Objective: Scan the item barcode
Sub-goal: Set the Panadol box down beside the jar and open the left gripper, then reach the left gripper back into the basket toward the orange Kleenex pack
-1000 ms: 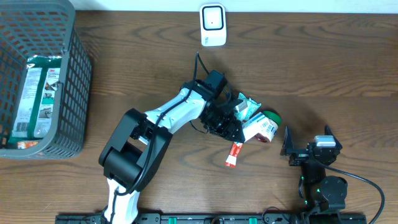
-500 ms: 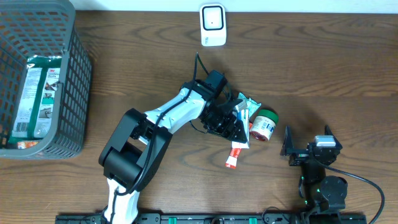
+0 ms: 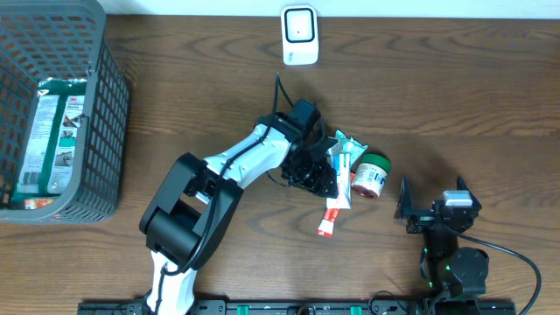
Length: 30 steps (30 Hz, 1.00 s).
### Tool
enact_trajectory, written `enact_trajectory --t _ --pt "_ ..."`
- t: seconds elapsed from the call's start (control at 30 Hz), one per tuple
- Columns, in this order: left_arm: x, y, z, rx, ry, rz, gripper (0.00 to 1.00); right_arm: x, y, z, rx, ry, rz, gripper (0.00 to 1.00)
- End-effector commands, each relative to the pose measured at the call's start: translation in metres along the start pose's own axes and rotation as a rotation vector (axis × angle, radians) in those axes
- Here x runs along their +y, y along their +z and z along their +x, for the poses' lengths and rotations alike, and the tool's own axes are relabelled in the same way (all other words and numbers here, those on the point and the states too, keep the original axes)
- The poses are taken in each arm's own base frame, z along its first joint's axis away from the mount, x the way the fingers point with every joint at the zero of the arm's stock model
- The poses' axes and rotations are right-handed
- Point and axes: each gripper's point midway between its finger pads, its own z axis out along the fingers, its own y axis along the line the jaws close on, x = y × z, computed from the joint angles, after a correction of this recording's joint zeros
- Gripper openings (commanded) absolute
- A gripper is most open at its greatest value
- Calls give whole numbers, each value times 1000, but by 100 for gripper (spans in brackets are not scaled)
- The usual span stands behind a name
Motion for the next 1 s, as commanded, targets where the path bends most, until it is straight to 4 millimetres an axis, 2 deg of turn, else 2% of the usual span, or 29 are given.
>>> enact_trajectory --t 0.0,0.23,0.33,0.43,0.5,0.57,0.67,0.7,0.73,0.77,0.83,0.9,0.97 --pt "9 -9 -4 -31 -15 -101 60 1 0 1 5 -6 -3 99" --pt "8 -34 -17 -101 -22 -101 60 1 0 1 5 -6 -3 99" --pt "18 -40 -18 -112 -48 -158 56 1 0 1 4 -6 -3 99" --pt "27 -67 -21 -139 -104 -247 55 1 0 1 4 -6 -3 99" --pt "27 -100 -24 -177 -118 -313 54 1 0 1 5 -6 -3 99" --pt "27 -144 -25 -231 -134 -410 55 1 0 1 5 -6 -3 99" --pt "27 -229 -24 -355 -175 -577 60 1 0 1 5 -6 -3 99" --pt "28 -263 -21 -412 -198 -639 64 1 0 1 5 -6 -3 99" --pt "32 -310 -15 -496 -237 -728 70 1 0 1 5 -6 -3 99" --pt "37 -346 -9 -563 -273 -795 72 1 0 1 5 -6 -3 99" --pt "49 -409 11 -692 -361 -917 75 1 0 1 5 -6 -3 99" --pt "67 -456 38 -812 -517 -992 78 1 0 1 5 -6 -3 99" --pt "88 -490 72 -897 -679 -1022 81 1 0 1 5 -6 -3 99"
